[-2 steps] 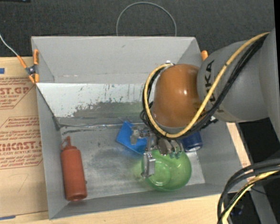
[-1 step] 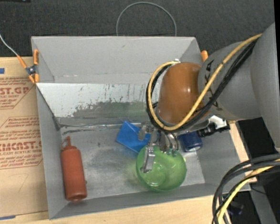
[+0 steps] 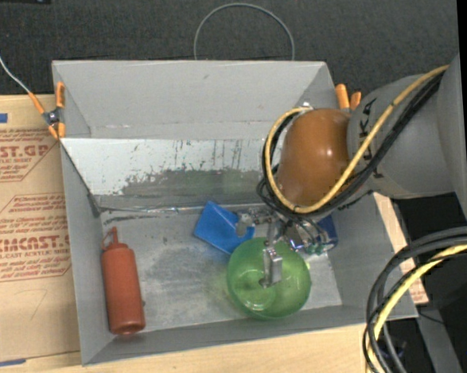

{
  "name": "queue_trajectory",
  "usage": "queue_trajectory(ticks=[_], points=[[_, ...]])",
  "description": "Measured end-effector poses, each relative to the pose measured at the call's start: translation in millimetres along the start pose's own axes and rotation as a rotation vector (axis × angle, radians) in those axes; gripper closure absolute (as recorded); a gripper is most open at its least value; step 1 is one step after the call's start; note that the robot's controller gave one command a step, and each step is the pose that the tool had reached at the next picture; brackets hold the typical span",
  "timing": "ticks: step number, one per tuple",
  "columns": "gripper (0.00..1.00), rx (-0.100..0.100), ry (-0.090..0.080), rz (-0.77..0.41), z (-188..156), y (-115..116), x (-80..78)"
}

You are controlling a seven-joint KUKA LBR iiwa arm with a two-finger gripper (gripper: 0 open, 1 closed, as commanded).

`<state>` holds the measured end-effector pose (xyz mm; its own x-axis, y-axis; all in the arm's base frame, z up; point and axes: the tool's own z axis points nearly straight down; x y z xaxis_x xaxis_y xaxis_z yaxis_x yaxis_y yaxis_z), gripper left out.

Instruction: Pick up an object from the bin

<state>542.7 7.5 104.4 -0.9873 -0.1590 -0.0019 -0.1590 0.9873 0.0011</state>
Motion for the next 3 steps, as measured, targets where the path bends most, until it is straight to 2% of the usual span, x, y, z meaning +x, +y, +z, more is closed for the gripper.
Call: queue_trajectory(ticks=[1,2,3], points=[[0.00,-0.001,-0.001,-0.066,36,-28,-1.4],[0.00,-0.001,-0.001,0.104,35,10,-7.5],[0.00,-0.002,-0.002,0.047,35,18,7.9]])
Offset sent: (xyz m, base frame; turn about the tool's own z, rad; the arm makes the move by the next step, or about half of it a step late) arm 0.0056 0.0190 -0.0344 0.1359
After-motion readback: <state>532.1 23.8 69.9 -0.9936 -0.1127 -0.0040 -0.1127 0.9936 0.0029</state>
